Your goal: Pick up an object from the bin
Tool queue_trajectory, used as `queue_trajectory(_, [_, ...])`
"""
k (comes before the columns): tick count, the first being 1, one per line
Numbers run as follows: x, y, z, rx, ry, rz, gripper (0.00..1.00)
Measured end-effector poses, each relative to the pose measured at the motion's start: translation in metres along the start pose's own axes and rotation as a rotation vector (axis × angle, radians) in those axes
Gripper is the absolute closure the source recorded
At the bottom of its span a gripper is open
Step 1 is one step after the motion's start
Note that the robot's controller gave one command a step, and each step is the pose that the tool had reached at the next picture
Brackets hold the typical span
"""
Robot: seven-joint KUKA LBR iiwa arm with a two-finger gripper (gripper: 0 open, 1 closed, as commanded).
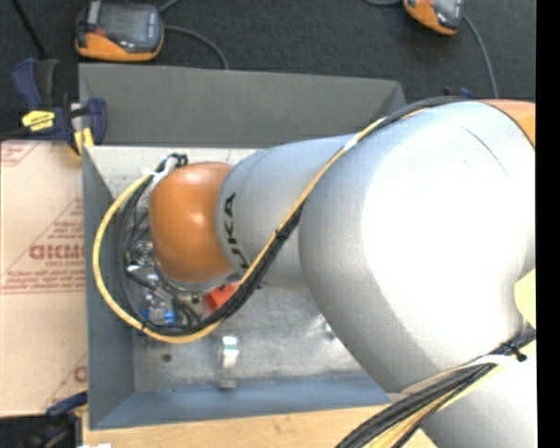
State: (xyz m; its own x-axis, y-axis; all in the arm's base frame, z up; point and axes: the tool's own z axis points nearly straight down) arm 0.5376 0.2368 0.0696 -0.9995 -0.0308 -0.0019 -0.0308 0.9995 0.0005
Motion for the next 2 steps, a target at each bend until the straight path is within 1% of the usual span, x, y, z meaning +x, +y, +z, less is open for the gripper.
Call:
queue_trajectory(1, [-0.002, 0.000, -0.043, -0.003, -0.004, 0.005, 1.00])
queue_trajectory(2, [-0.005, 0.000, -0.110, -0.004, -0.007, 0.008, 1.00])
